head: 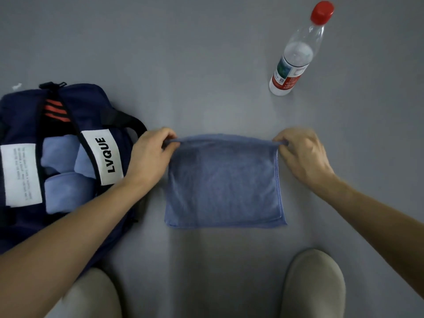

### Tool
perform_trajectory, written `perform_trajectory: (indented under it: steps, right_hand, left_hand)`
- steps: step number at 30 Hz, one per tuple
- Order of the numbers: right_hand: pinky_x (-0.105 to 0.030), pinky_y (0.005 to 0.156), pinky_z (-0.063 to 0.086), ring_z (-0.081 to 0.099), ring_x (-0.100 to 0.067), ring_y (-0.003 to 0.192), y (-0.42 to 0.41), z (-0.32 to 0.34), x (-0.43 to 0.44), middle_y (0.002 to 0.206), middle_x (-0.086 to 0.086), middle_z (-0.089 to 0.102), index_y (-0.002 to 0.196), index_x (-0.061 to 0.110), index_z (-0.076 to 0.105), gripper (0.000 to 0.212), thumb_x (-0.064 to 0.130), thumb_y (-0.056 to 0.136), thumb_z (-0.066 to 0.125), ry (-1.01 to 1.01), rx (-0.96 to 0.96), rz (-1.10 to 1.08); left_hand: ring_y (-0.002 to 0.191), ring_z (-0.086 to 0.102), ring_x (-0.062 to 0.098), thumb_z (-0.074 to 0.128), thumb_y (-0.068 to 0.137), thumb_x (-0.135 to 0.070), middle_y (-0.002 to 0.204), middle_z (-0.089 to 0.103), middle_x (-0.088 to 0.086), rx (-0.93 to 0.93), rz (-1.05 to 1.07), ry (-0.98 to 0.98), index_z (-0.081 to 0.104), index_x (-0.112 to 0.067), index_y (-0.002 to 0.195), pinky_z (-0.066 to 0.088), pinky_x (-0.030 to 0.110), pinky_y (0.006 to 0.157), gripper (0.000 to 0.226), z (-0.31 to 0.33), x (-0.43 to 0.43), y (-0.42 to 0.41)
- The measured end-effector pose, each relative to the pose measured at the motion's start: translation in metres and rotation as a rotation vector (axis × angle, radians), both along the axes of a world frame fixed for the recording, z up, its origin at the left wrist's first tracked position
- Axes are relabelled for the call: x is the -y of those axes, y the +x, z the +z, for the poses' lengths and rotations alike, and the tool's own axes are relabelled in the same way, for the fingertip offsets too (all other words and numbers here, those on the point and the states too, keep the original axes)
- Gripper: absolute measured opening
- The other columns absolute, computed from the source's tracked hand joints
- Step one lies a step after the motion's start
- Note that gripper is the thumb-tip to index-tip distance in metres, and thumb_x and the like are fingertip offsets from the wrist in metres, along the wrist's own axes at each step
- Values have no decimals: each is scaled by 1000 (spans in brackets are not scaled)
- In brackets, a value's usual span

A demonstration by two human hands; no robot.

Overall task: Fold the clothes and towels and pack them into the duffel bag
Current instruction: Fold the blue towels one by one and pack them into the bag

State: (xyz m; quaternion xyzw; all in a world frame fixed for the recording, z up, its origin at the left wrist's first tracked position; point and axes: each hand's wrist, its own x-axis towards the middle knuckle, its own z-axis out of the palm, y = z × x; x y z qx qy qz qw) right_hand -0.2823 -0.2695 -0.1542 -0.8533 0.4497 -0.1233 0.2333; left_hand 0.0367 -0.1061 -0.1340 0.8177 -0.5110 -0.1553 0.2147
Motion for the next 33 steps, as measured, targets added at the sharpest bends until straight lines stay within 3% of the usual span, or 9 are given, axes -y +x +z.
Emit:
perform_trajectory:
  steps: [3, 9, 15, 17, 19, 21, 23, 26, 33]
  right_hand:
    - [-34, 90, 45, 57, -28, 104, -39, 3, -55, 105, -3, 70, 98, 11, 70, 23, 16, 89, 50, -49, 38, 130]
    - [-38, 84, 49, 63, -29, 106, -78, -25, -128, 104, -3, 70, 92, 14, 73, 23, 17, 87, 50, -120, -93, 379]
    - [-38, 80, 44, 62, -29, 93, -58, -23, -136, 97, 1, 66, 88, 19, 69, 14, 26, 78, 62, -68, -165, 339]
    - [-40, 81, 47, 62, -32, 99, -41, -23, -135, 110, -4, 67, 101, 15, 71, 23, 30, 86, 62, -96, -104, 321]
    - [-44, 100, 47, 55, -34, 126, -15, -30, -135, 138, -10, 58, 130, 12, 64, 43, 39, 98, 53, -105, -94, 340]
    - [-47, 118, 30, 34, -32, 146, 11, -41, -135, 157, -11, 39, 149, 14, 46, 58, 47, 102, 41, -102, -168, 392]
    - [-55, 121, 21, 21, -32, 151, 24, -55, -126, 163, -10, 27, 155, 17, 34, 65, 55, 103, 32, -65, -262, 412]
    - [-59, 119, 19, 13, -30, 154, 13, -70, -103, 166, -7, 20, 159, 22, 22, 69, 62, 103, 23, -55, -409, 448]
    - [-59, 120, 15, 6, -28, 155, -3, -76, -70, 167, -5, 15, 160, 25, 18, 67, 60, 103, 23, -97, -486, 399]
  left_hand:
    - [82, 50, 13, 65, 93, -21, 84, 56, -12, 62, -162, 49, 62, -20, 94, 40, 31, 73, 3, 1, -53, -9]
    - [76, 59, 27, 53, 86, -28, 86, 65, -3, 297, -393, 165, 65, -20, 90, 47, 39, 65, 15, -23, -128, -36]
    - [86, 60, 22, 57, 89, -48, 93, 64, -7, 341, -480, 259, 68, -25, 91, 43, 37, 71, 26, -33, -135, -61]
    - [92, 61, 24, 54, 93, -46, 103, 65, -4, 279, -441, 167, 70, -23, 103, 48, 39, 74, 30, -34, -123, -72]
    - [112, 61, 30, 50, 100, -36, 126, 63, 4, 238, -430, 96, 66, -15, 125, 52, 45, 90, 37, -43, -105, -84]
    - [138, 45, 33, 42, 103, -33, 151, 48, 13, 233, -418, 126, 50, -11, 146, 37, 48, 113, 48, -56, -85, -97]
    - [149, 27, 32, 34, 104, -39, 162, 29, 14, 192, -381, 233, 32, -16, 156, 18, 48, 122, 57, -69, -68, -111]
    - [154, 12, 30, 25, 104, -51, 167, 15, 13, 226, -344, 364, 15, -22, 161, 5, 49, 124, 65, -86, -57, -122]
    - [155, 1, 26, 15, 101, -64, 169, 4, 7, 263, -259, 379, 10, -31, 161, -3, 48, 124, 69, -95, -42, -99]
